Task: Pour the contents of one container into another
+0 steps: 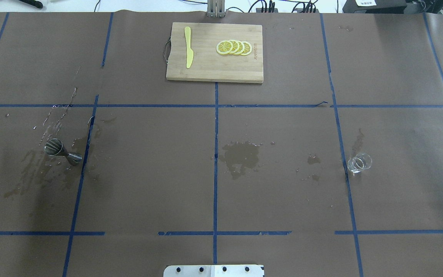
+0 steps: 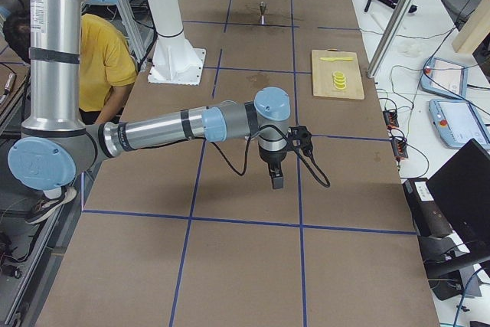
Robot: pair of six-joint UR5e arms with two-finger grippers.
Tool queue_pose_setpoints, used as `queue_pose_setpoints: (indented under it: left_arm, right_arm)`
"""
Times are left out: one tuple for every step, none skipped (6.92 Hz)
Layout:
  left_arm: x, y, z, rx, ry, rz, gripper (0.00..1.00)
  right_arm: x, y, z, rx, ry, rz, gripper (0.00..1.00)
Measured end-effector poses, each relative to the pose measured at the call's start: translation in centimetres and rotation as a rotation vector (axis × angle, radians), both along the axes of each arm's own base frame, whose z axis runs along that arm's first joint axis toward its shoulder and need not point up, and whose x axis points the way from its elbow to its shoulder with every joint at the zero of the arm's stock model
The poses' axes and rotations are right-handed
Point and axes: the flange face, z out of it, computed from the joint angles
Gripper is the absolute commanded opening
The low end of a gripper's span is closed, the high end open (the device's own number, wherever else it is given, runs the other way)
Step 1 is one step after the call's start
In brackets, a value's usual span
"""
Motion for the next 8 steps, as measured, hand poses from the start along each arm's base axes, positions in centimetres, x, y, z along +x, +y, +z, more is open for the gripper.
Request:
queue_pose_setpoints:
  left_arm:
    - [0.0,-0.1,-0.2,0.016,0.003,-0.002,1.0]
    - [0.1,-0.3,-0.7,0.028,0.02,0.006,1.0]
    - [0.3,-0.2,-1.5,0.051,0.045,0.021,1.0]
    - [0.5,0.0,-3.1,0.119,0.062,0.029,1.0]
    - [0.7,0.4,-4.5,0.186,0.081,0.027,1.0]
    - [1.8,0.6,-5.8,0.219,0.115,0.009,1.0]
    - [4.0,0.9,-7.1,0.243,0.156,-0.024,1.0]
    - [6.7,1.2,-8.0,0.251,0.201,-0.065,1.0]
  right_arm:
    - [0.0,0.1,0.1,-0.003,0.0,0.0,1.0]
    - [0.0,0.1,0.2,-0.004,0.001,-0.001,1.0]
    - [0.0,0.1,0.3,-0.006,0.001,-0.001,1.0]
    - [0.0,0.2,0.4,-0.006,0.001,-0.001,1.0]
    - [0.0,0.3,0.4,-0.006,0.002,-0.001,1.0]
    - [0.0,0.4,0.5,-0.006,0.002,-0.002,1.0]
    - [0.0,0.4,0.4,-0.004,0.003,-0.003,1.0]
    - [0.1,0.4,0.4,-0.002,0.003,-0.004,1.0]
